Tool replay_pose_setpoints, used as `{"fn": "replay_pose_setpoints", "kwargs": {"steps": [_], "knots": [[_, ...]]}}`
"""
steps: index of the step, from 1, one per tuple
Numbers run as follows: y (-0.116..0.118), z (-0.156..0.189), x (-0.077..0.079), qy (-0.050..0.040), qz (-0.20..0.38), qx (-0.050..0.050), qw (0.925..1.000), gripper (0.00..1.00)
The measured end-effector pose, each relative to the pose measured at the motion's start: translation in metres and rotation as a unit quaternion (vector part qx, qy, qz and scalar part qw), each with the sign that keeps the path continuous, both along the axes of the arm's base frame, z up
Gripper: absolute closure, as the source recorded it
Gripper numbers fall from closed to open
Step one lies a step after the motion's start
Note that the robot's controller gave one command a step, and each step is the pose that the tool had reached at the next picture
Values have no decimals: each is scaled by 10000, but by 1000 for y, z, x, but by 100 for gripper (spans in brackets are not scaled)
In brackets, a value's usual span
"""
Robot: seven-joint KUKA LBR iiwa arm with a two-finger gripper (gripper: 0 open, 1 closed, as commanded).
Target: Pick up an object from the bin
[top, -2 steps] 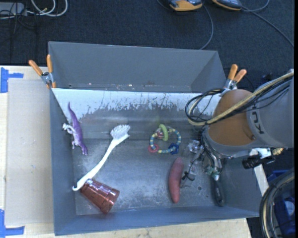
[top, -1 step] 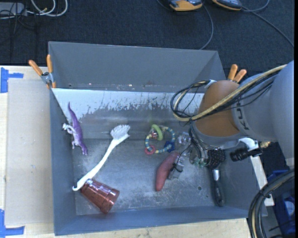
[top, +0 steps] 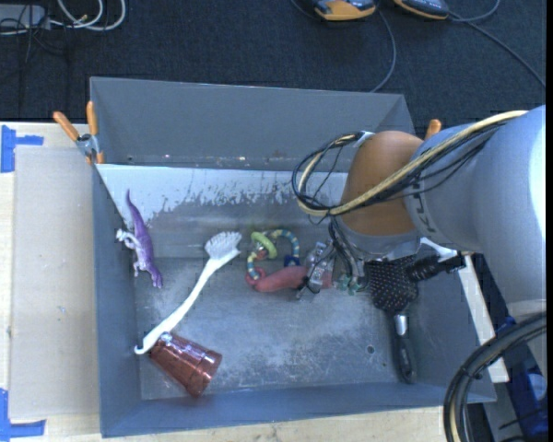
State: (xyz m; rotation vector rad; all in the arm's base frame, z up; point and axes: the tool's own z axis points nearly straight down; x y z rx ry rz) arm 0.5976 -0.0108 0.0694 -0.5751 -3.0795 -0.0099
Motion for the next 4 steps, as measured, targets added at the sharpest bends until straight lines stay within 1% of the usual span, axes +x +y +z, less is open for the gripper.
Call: {"fn": "replay_pose_setpoints", "kwargs": {"steps": [1, 2, 3, 4], "knots": [[0, 0, 0, 0, 1, 0, 10000, 100], [-1, 39, -8, 49, 6, 4, 10000, 100], [-4, 96, 1, 8, 31, 4, 10000, 100], [-3, 118, -14, 20, 34, 2, 10000, 100]]}}
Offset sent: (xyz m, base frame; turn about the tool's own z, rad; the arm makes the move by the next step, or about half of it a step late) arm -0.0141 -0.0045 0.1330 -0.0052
